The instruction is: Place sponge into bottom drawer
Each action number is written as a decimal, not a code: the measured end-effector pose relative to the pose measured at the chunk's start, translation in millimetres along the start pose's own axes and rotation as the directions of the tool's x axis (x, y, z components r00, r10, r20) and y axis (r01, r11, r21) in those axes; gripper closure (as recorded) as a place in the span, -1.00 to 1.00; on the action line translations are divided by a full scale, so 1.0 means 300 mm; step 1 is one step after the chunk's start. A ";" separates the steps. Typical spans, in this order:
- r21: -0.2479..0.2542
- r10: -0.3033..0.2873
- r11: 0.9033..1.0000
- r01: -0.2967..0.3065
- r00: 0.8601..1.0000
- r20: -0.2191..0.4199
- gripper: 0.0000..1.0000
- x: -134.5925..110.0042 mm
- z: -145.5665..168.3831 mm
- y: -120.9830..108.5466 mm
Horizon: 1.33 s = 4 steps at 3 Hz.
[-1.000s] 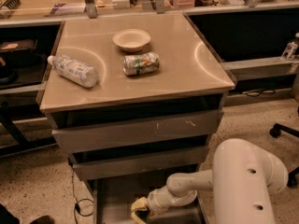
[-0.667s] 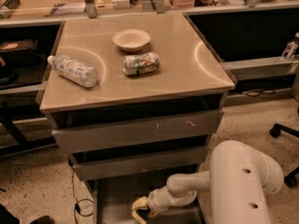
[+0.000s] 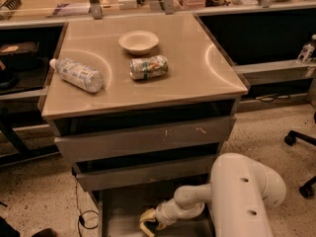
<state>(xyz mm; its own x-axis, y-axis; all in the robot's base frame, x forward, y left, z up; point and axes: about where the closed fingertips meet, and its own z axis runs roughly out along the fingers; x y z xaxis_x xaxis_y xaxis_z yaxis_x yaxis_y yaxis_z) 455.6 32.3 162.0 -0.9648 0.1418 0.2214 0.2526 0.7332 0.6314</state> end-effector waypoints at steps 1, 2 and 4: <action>0.007 0.025 1.000 -0.025 1.000 -0.014 1.00 -0.020 0.064 -0.042; -0.004 0.042 0.999 -0.042 0.998 -0.038 1.00 -0.023 0.097 -0.062; -0.004 0.042 0.999 -0.042 0.998 -0.039 0.16 -0.022 0.098 -0.063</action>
Offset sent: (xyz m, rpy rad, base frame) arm 0.0005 0.0043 -0.0466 0.0320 0.0871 -0.0105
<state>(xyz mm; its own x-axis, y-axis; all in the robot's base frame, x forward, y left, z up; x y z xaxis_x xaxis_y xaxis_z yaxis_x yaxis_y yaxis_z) 455.3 37.1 126.9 -0.9498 0.1469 0.2764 0.2937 0.7236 0.6246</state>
